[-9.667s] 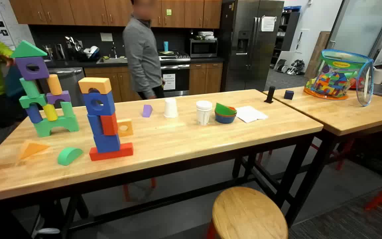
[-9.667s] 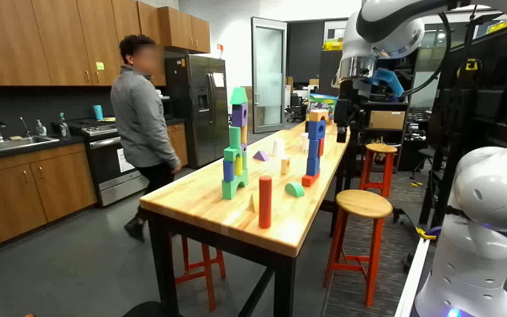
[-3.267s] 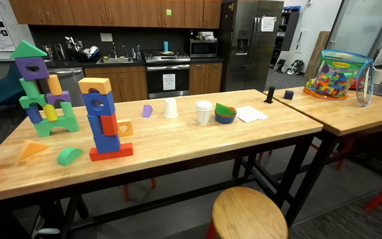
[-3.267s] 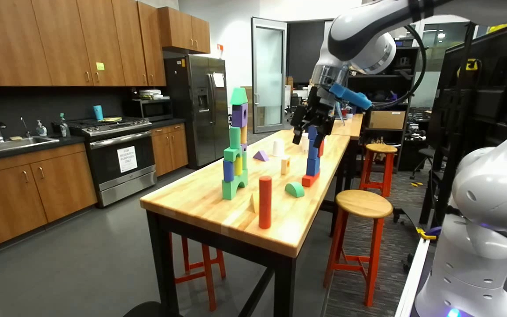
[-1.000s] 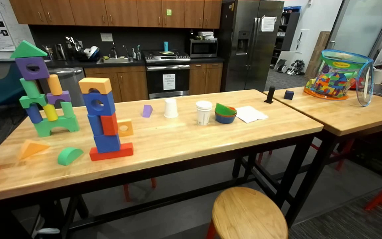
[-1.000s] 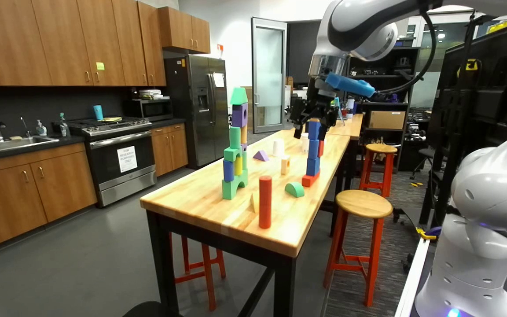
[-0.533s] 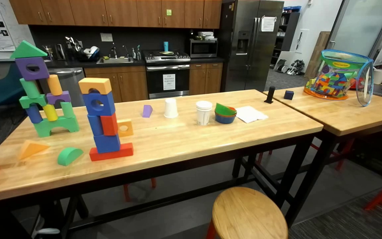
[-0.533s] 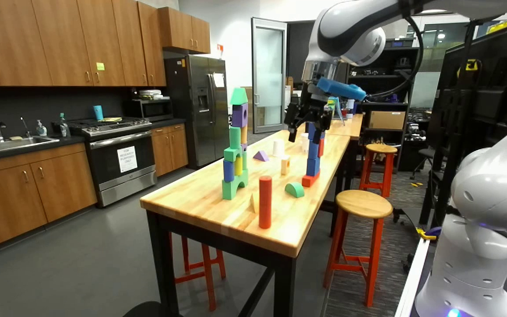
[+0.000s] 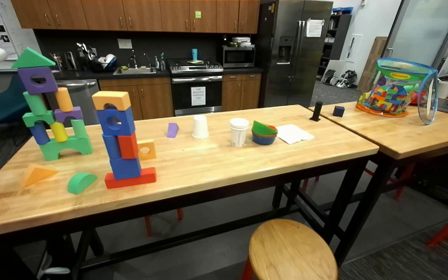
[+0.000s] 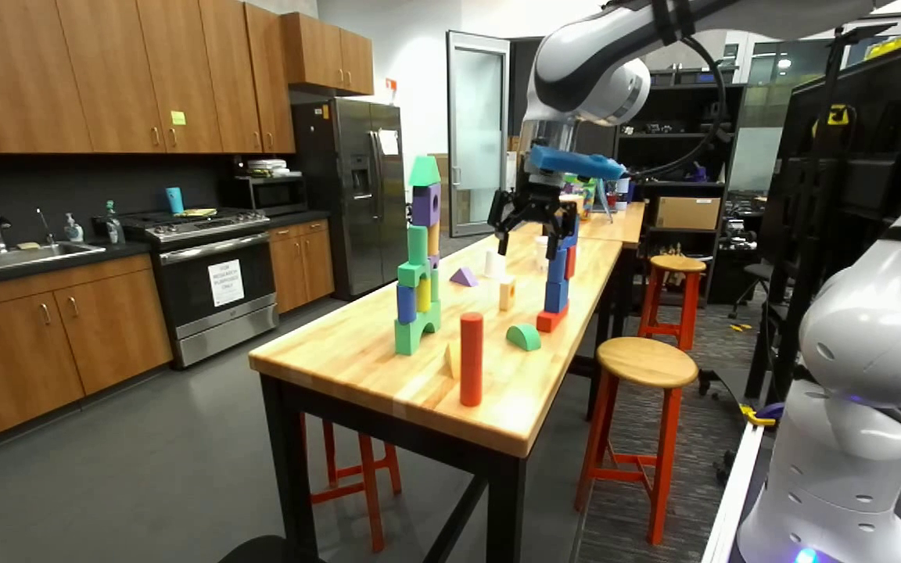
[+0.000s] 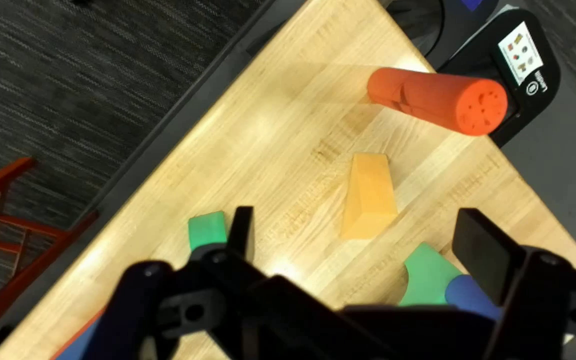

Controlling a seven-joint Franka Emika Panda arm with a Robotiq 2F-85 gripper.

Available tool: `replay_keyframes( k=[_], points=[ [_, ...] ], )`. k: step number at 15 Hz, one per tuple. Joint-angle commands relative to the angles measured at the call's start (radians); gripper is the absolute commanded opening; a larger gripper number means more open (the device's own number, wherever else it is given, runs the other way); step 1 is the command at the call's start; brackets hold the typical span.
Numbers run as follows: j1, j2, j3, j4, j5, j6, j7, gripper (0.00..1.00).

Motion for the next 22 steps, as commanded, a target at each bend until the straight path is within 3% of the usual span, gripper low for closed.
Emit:
replay_keyframes(
  k=[1,8,22],
  points=[
    [-0.021,0.043,0.041,0.026,-0.014,0.043,0.157,1.00],
    [-0.013,0.079,0.086,0.027,-0.092,0.070,0.327,1.00],
    [0.006,0.100,0.084,0.010,-0.103,0.068,0.324,1.00]
  ],
)
